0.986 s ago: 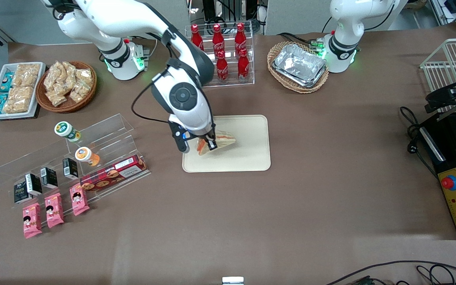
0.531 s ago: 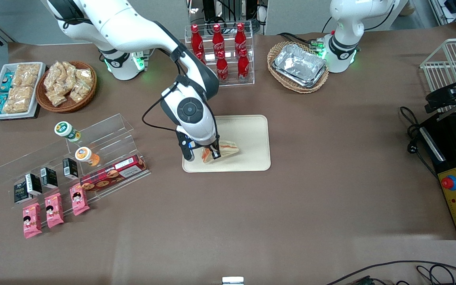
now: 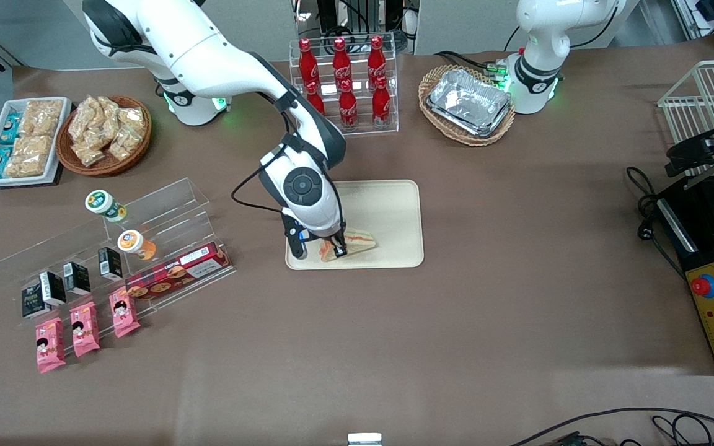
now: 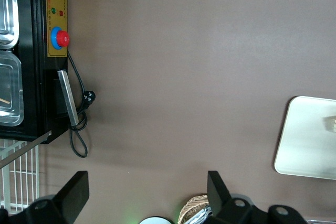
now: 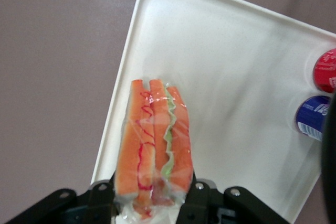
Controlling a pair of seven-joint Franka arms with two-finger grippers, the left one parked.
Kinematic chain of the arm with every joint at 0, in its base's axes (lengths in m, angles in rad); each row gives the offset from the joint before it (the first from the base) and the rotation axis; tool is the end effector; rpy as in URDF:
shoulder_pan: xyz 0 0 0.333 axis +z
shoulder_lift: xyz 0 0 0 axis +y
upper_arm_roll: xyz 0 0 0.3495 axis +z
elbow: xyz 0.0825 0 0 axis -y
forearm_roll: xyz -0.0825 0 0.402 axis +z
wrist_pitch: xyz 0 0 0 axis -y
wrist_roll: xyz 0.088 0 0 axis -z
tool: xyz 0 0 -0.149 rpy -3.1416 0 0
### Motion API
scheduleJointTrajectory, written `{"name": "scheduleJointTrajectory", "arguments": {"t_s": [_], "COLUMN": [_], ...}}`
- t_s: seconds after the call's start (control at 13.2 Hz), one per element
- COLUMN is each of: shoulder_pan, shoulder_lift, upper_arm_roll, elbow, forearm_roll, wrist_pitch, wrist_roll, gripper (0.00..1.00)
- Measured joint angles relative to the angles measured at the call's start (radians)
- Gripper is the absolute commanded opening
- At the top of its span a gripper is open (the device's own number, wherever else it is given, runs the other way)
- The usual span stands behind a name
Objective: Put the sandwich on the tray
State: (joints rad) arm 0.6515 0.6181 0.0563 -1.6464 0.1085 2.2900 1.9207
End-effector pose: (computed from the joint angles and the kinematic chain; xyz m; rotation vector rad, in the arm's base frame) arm 0.5488 0.4718 0.2308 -2.4600 1.8589 0.1616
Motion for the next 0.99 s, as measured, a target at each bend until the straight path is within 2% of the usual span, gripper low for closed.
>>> {"name": "scheduleJointTrajectory", "arguments": {"t_s": [0.23, 0.3, 0.38, 0.53, 0.61, 0.68, 0.99], "shoulder_pan": [0.010, 0.012, 0.013, 0.013, 0.013, 0.013, 0.008], "shoulder_lift": [0.012, 0.014, 0.016, 0.021, 0.026, 0.029, 0.025], "upper_arm_roll": [0.001, 0.001, 0.001, 0.001, 0.001, 0.001, -0.007], "elbow": [0.000, 0.000, 0.000, 0.000, 0.000, 0.000, 0.010], "forearm_roll": [0.000, 0.000, 0.000, 0.000, 0.000, 0.000, 0.000], "wrist_pitch": [0.015, 0.016, 0.016, 0.028, 0.034, 0.036, 0.038], "wrist_roll": [0.015, 0.018, 0.019, 0.020, 0.021, 0.021, 0.021], "gripper": [0.51, 0.55, 0.71, 0.74, 0.94, 1.00, 1.00]}}
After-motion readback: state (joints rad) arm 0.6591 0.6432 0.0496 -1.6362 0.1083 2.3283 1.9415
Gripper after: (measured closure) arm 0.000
